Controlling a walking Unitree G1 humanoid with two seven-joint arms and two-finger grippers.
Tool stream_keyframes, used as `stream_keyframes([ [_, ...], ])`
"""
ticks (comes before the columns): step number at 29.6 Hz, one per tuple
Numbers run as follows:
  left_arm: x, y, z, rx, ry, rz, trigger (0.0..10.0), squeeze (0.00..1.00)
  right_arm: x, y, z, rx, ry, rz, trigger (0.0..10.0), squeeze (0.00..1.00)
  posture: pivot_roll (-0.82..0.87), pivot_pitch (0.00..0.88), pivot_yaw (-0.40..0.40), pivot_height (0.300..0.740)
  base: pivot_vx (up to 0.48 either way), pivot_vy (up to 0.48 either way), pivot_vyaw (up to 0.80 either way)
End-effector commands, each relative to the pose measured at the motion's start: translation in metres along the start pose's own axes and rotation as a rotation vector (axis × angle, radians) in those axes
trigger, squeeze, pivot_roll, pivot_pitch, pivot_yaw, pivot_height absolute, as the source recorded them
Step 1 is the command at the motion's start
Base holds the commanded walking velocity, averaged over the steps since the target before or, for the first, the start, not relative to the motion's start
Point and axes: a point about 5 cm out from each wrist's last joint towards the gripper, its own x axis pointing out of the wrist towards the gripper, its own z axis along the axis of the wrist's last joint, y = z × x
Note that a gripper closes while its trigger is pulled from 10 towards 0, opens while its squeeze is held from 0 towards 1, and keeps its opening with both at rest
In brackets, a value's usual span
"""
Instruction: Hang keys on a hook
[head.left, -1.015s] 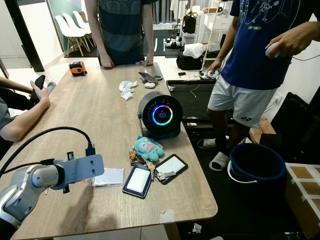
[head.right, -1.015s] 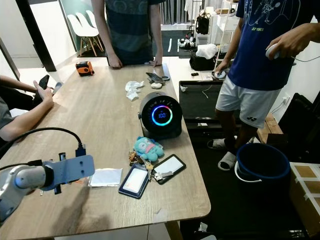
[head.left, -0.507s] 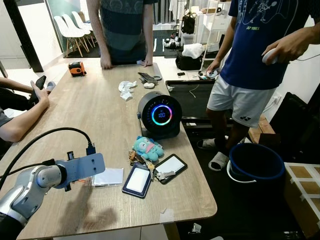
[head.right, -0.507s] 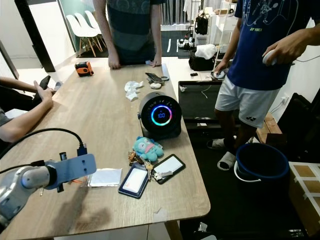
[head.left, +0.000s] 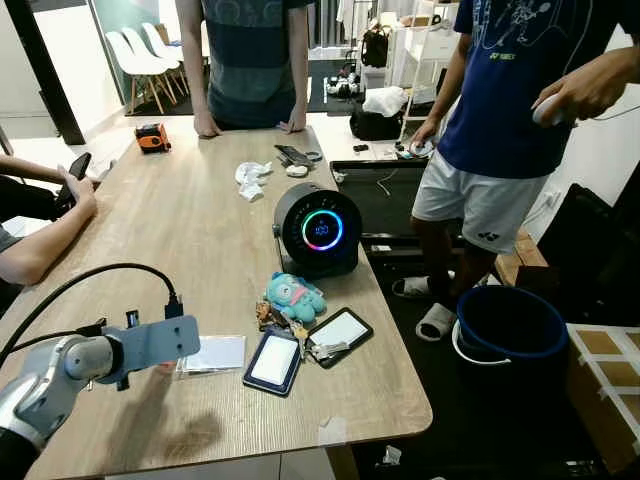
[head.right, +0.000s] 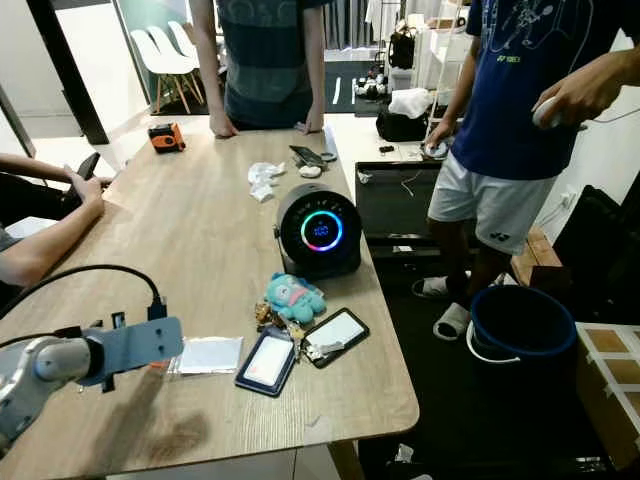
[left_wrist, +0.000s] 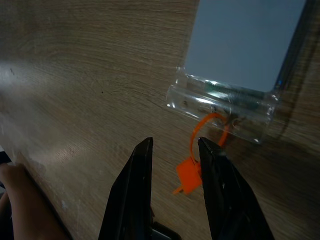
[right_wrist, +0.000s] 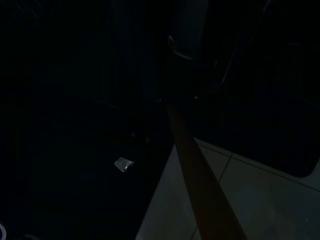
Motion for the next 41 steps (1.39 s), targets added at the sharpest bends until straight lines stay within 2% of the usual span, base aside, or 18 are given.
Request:
stream_keyframes([
  [1,-0.001,-0.003,-0.004,0.013,0.015,-0.011,10.0,0.0,0.0,0.004,-0.002,0.014,0.011,0.005,10.0,0.0,0.05,0.127,0.075,0.74,0.0,0.0,0.0],
  [6,0.007,-0.005,-0.003,0.004,0.02,0.021,10.0,0.0,0.0,0.005,-0.001,0.014,0.006,0.007,10.0,0.0,0.04,0.13,0.077,0.74,0.0,0.0,0.0],
  [16,0.009,-0.011,-0.003,0.014,0.011,-0.013,10.0,0.0,-0.003,0.003,-0.005,0.019,0.014,-0.001,10.0,0.0,0.03,0.135,0.082,0.74,0.0,0.0,0.0],
  [20,0.013,-0.019,-0.001,0.014,0.006,-0.024,10.0,0.0,-0.003,0.003,-0.005,0.02,0.012,-0.002,10.0,0.0,0.03,0.136,0.083,0.74,0.0,0.0,0.0],
  [30,0.016,-0.022,0.001,0.005,-0.005,-0.025,10.0,0.0,-0.002,0.003,-0.004,0.019,0.01,0.002,10.0,0.0,0.03,0.137,0.079,0.74,0.0,0.0,0.0],
  [31,0.017,-0.022,0.002,-0.002,-0.007,-0.019,8.0,0.0,-0.002,0.003,-0.004,0.018,0.012,0.003,10.0,0.0,0.03,0.136,0.079,0.74,0.0,0.0,0.0],
  [33,0.017,-0.021,0.002,-0.003,-0.008,-0.018,8.0,0.0,-0.002,0.003,-0.004,0.018,0.012,0.003,10.0,0.0,0.03,0.136,0.079,0.74,0.0,0.0,0.0],
  [34,0.017,-0.021,0.002,-0.005,-0.009,-0.017,4.4,0.0,-0.002,0.003,-0.004,0.018,0.013,0.003,10.0,0.0,0.03,0.136,0.079,0.74,0.0,0.0,0.0],
  [35,0.018,-0.021,0.003,-0.006,-0.01,-0.017,4.4,0.0,-0.002,0.003,-0.004,0.018,0.013,0.003,10.0,0.0,0.03,0.136,0.079,0.74,0.0,0.0,0.0],
  [36,0.018,-0.021,0.003,-0.01,-0.011,-0.012,0.0,0.0,-0.002,0.003,-0.004,0.018,0.013,0.002,10.0,0.0,0.03,0.136,0.08,0.74,0.0,0.0,0.0],
  [41,0.019,-0.02,0.003,-0.017,-0.012,-0.002,0.0,0.0,-0.001,0.003,-0.004,0.019,0.012,0.001,10.0,0.0,0.03,0.134,0.08,0.74,0.0,0.0,0.0],
])
